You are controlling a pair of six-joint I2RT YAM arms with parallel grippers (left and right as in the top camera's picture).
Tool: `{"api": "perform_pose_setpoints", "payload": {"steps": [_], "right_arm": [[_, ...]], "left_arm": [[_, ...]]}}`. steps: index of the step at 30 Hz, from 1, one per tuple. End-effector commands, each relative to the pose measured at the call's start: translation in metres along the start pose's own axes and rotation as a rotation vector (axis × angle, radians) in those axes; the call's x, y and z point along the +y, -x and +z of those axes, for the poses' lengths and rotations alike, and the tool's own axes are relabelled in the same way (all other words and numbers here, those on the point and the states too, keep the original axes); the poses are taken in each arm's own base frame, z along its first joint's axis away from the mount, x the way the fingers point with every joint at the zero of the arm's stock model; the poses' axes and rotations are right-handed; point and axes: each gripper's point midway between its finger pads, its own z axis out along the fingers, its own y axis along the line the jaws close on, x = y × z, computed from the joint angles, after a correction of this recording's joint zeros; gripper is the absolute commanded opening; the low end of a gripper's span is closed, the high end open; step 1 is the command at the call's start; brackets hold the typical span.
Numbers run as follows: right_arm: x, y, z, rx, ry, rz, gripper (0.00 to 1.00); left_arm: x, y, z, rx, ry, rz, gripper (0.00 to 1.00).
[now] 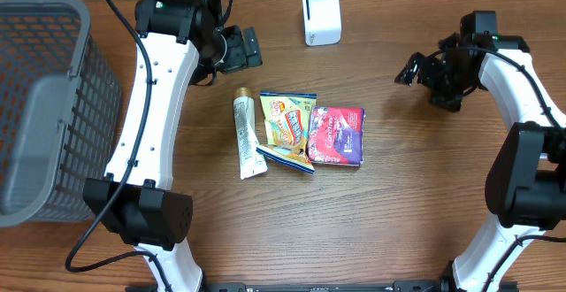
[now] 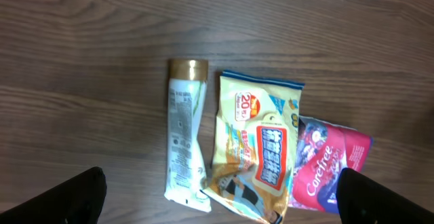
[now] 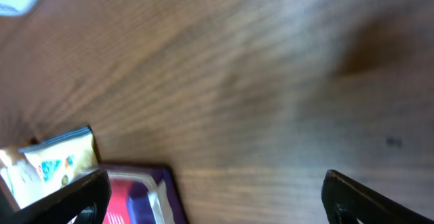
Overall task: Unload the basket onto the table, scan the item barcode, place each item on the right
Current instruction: 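Lower the left gripper onto the yellow snack bag and grasp it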
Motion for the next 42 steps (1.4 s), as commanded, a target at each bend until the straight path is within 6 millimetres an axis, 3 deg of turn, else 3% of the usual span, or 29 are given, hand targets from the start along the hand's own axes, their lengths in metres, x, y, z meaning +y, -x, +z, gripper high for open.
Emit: {"api": "perform_pose_setpoints", "payload": {"steps": [1, 5, 10, 13, 16, 18, 20, 30, 34, 37, 42], "right_arm": [[0.005, 0.011, 0.001, -0.039, 0.021, -0.019, 1.0], [0.008, 0.02, 0.0, -0.076, 0.034, -0.036, 1.0], [0.008, 0.02, 0.0, -0.077, 0.034, -0.037, 1.0], [0.008, 0.02, 0.0, -0.077, 0.034, -0.037, 1.0], [0.008, 0.02, 0.0, -0.077, 0.034, -0.037, 1.0], [0.008, 0.02, 0.0, -0.077, 0.034, -0.037, 1.0], [0.008, 0.02, 0.0, -0.077, 0.034, -0.037, 1.0], [0.008, 0.02, 0.0, -0.077, 0.034, -0.037, 1.0], [0.008, 0.02, 0.0, -0.077, 0.034, -0.037, 1.0], [0.008, 0.02, 0.0, -0.077, 0.034, -0.037, 1.0], [0.008, 0.02, 0.0, -0.077, 0.034, -0.037, 1.0]], "left_arm": [[-0.025, -0.011, 0.0, 0.061, -0.124, -0.029, 1.0], [-0.054, -0.041, 0.008, 0.177, -0.222, 0.126, 1.0], [-0.067, -0.095, 0.031, 0.345, -0.183, 0.267, 1.0], [-0.072, -0.114, 0.05, 0.384, -0.174, 0.33, 0.99], [-0.071, -0.123, 0.076, 0.386, -0.15, 0.353, 0.6], [-0.064, -0.125, 0.093, 0.376, -0.111, 0.324, 0.25], [-0.053, -0.125, 0.114, 0.358, -0.067, 0.265, 0.04], [-0.043, -0.132, 0.177, 0.278, -0.102, 0.244, 0.04], [-0.012, -0.133, 0.195, 0.233, 0.028, 0.231, 0.04], [0.025, -0.13, 0.194, 0.205, 0.217, 0.188, 0.04], [0.06, -0.118, 0.171, 0.202, 0.386, 0.123, 0.04]]}}
